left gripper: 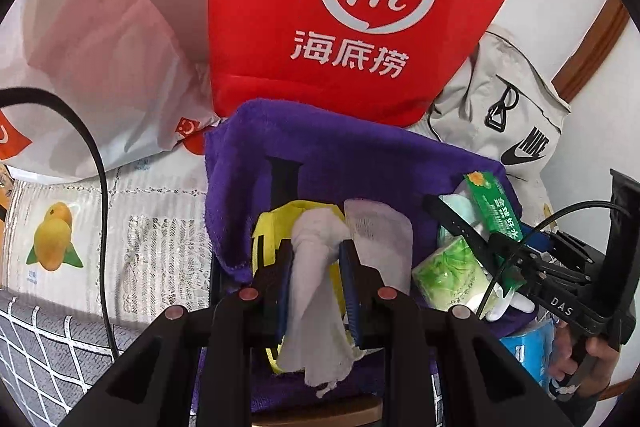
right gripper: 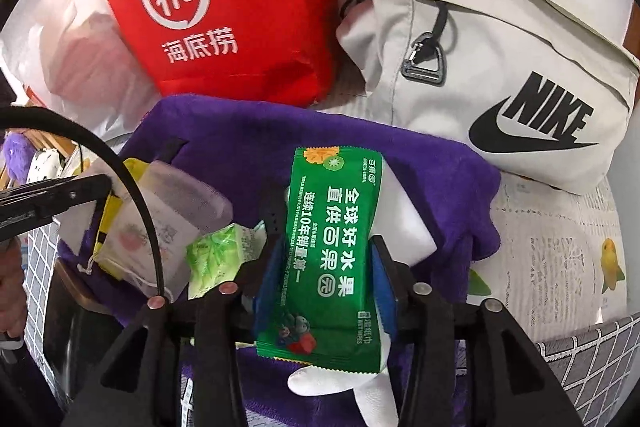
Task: Organize soft objects
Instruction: 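Lower and release the green packet and the white cloth onto the towel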
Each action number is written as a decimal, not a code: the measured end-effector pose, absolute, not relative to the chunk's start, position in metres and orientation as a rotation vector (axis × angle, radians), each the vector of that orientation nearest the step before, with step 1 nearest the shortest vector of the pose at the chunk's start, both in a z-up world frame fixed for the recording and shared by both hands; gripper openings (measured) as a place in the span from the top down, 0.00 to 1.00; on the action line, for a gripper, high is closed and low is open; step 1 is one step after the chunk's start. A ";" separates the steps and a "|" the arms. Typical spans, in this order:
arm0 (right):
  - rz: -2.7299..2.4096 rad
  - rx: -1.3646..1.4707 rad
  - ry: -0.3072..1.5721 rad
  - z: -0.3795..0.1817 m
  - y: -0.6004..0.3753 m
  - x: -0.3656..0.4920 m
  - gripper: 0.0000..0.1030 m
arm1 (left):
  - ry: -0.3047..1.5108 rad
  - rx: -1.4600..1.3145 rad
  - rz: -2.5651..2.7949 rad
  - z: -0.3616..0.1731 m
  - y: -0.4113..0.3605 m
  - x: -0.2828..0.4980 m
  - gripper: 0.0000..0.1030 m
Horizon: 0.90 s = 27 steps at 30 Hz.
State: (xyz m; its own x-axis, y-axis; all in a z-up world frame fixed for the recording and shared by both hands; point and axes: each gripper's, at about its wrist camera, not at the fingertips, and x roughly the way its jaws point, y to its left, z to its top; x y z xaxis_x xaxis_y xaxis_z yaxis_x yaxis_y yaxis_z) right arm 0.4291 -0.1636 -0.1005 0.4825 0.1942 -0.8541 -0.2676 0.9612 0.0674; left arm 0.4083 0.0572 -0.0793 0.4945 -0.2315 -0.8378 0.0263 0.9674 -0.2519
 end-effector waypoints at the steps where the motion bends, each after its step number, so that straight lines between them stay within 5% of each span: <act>1: 0.285 -0.079 1.027 -0.099 -0.163 0.429 0.56 | 1.043 -0.214 -0.159 -0.079 0.056 0.408 0.79; 23: 0.282 -0.079 1.009 -0.082 -0.164 0.419 0.45 | 1.086 -0.202 -0.160 -0.097 0.046 0.413 0.78; 27: 0.281 -0.077 1.002 -0.079 -0.164 0.418 0.45 | 1.101 -0.205 -0.182 -0.097 0.044 0.414 0.59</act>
State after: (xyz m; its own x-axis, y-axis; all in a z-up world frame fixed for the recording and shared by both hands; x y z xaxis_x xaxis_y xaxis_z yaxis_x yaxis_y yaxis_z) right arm 0.4181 -0.1635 -0.0794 0.5062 0.1980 -0.8394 -0.2681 0.9612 0.0650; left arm 0.4135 0.0436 -0.0972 0.4410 -0.2469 -0.8629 0.0441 0.9662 -0.2539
